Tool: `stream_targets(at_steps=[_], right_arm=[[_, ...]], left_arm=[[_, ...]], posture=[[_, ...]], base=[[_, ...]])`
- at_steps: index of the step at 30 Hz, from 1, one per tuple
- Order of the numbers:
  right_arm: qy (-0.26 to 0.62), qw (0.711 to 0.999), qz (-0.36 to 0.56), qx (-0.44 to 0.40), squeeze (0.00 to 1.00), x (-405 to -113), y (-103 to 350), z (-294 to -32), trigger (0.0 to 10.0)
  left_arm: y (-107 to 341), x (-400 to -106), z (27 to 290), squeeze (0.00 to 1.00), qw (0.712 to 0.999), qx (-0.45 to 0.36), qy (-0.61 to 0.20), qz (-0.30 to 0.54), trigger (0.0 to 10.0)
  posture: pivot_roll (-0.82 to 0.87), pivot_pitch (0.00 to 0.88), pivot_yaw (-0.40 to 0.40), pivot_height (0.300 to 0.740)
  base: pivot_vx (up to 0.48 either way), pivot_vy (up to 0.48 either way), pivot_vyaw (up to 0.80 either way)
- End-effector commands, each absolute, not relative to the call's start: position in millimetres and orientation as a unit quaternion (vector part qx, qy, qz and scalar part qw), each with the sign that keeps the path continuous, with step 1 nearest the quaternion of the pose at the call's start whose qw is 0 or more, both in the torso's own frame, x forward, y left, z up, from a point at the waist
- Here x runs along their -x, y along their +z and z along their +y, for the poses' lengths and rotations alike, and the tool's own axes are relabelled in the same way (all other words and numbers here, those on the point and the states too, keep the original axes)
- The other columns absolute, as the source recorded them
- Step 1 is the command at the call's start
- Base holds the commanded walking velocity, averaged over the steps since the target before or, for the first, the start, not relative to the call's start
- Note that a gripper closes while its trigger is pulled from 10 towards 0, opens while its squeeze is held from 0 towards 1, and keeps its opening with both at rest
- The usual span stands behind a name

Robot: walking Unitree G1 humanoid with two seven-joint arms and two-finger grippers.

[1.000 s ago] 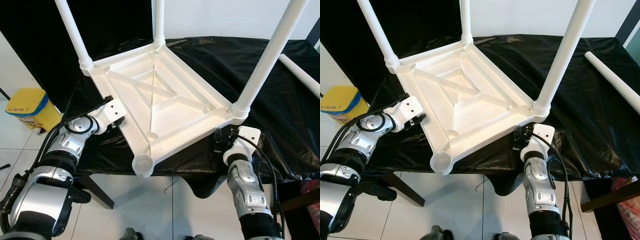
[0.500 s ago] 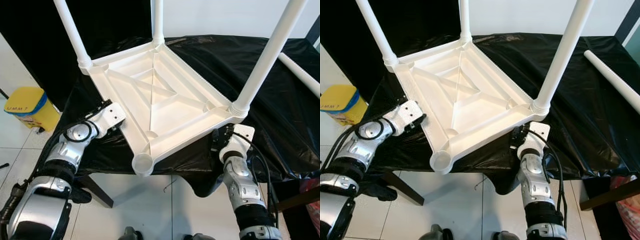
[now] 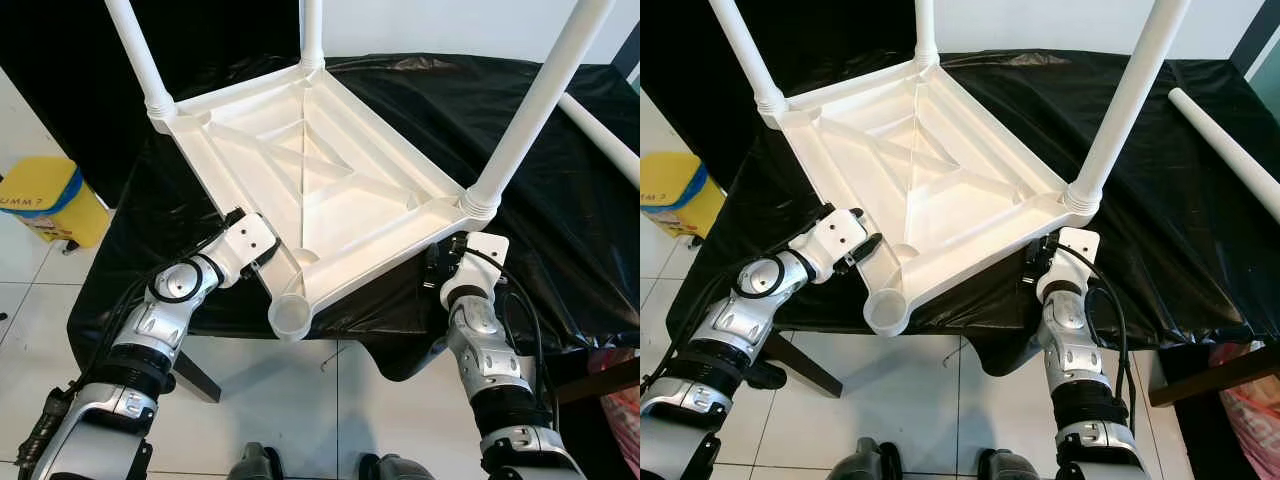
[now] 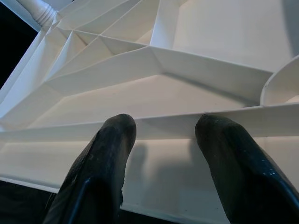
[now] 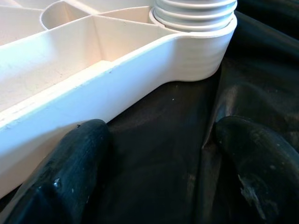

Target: Building children table

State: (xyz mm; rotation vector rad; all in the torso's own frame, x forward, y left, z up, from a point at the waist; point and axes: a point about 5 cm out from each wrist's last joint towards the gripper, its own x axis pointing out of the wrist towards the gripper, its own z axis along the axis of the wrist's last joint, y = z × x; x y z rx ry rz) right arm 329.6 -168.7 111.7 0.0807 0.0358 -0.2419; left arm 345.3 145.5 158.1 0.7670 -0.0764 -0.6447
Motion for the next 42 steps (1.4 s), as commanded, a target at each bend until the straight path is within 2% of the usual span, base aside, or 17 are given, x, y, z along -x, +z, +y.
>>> stream_targets(at_steps=[1, 12, 29, 42], right_arm=[[-0.110, 0.992, 0.047, -0.038, 0.00, -330, 101, -163, 10.0], [-0.104, 0.994, 0.027, -0.026, 0.00, -335, 106, -167, 10.0], [-0.104, 0.994, 0.006, -0.018, 0.00, -351, 116, -167, 10.0], [-0.119, 0.992, 0.001, -0.027, 0.00, -359, 120, -166, 10.0]], left_arm=[[121, -324, 130, 0.00, 0.813, -0.359, -0.454, 0.060, 10.0], [117, -309, 119, 0.00, 0.813, -0.338, -0.470, 0.061, 10.0], [113, -276, 51, 0.00, 0.815, -0.254, -0.518, 0.049, 10.0], [118, -266, 28, 0.00, 0.829, -0.209, -0.517, 0.051, 10.0]], posture=[[0.06, 0.221, -0.023, 0.740], [0.05, 0.225, -0.011, 0.740], [0.05, 0.245, 0.005, 0.740], [0.06, 0.250, 0.025, 0.740]], base=[[0.000, 0.000, 0.00], [0.000, 0.000, 0.00], [0.000, 0.000, 0.00], [0.000, 0.000, 0.00]])
